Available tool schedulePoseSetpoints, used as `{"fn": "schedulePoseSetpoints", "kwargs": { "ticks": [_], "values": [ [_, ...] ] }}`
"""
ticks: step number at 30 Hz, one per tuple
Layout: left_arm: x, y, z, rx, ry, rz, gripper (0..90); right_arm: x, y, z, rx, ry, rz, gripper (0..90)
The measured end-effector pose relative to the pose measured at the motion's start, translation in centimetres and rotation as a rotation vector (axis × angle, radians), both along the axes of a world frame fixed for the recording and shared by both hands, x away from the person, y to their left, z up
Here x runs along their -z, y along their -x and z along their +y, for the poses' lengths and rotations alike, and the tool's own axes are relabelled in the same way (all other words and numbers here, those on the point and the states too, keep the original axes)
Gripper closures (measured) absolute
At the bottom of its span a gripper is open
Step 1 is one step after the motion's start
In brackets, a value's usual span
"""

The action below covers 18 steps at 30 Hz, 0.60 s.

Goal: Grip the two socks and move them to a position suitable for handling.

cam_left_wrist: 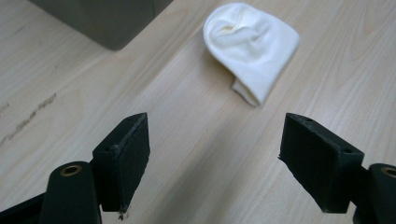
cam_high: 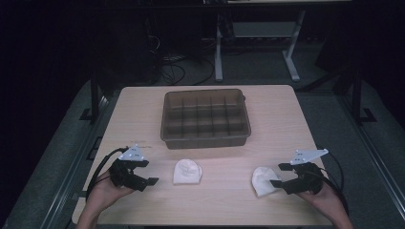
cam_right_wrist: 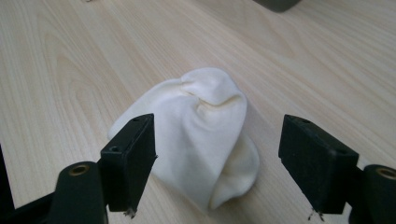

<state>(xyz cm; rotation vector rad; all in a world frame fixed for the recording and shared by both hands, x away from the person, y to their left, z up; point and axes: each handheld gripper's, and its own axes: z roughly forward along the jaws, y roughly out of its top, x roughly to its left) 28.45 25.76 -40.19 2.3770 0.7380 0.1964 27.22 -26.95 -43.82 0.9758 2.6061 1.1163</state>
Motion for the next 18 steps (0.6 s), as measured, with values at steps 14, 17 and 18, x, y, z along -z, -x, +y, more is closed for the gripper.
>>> {"fn": "schedulePoseSetpoints", "kwargs": {
  "ticks": [14,17,18],
  "values": [
    [-1.4,-1.7,-3.0,0.098,-0.043,0.01,29.2,-0.4,0.1,0.3,-0.003,0.003,-0.01,25.4],
    [-1.5,-2.3,-3.9,0.122,-0.053,0.019,30.0,-0.3,0.2,0.3,-0.007,0.005,-0.006,25.4],
    [-1.5,-2.5,-4.4,0.132,-0.056,0.025,30.5,-0.3,0.2,0.4,-0.008,0.006,-0.005,25.4]
  ]
}}
